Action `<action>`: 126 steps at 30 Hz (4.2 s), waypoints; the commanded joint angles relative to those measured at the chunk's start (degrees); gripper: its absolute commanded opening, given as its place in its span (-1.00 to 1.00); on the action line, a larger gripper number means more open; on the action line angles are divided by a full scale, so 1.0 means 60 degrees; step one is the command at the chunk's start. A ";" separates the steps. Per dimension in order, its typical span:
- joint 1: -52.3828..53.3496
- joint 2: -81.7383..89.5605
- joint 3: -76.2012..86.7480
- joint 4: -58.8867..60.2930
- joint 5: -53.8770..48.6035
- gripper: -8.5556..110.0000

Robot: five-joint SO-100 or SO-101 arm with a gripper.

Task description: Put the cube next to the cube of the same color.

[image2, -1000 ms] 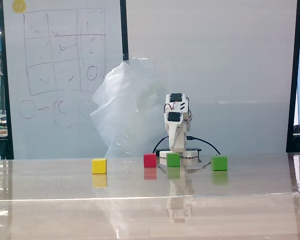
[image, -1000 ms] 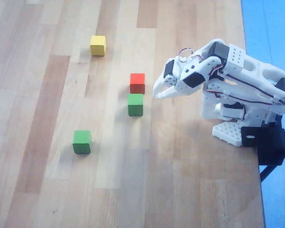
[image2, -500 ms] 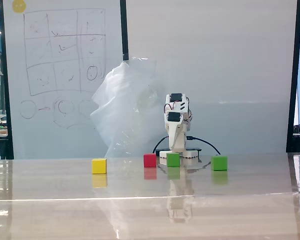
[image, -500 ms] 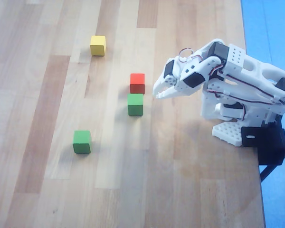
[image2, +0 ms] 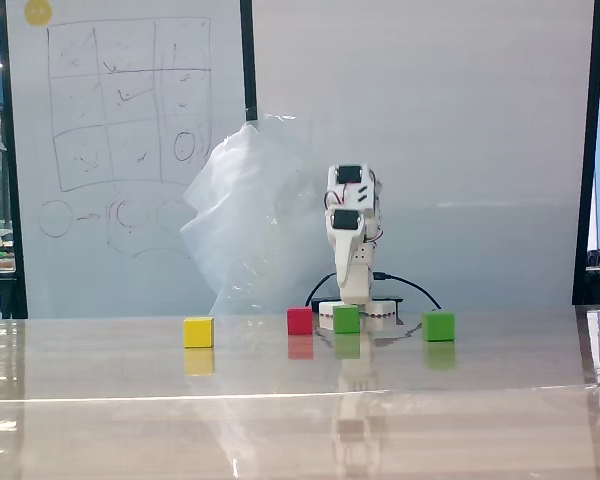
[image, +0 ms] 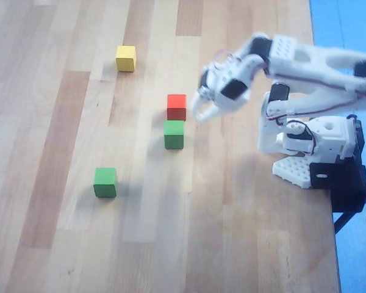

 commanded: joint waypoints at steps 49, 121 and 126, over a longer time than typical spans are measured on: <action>-0.0073 -1.2480 -0.8994 0.2813 0.0073 -0.78; -0.2520 -1.5176 -1.4517 0.1450 -0.0088 -0.86; -0.2520 -1.5454 -1.4531 0.1274 -0.0044 -0.86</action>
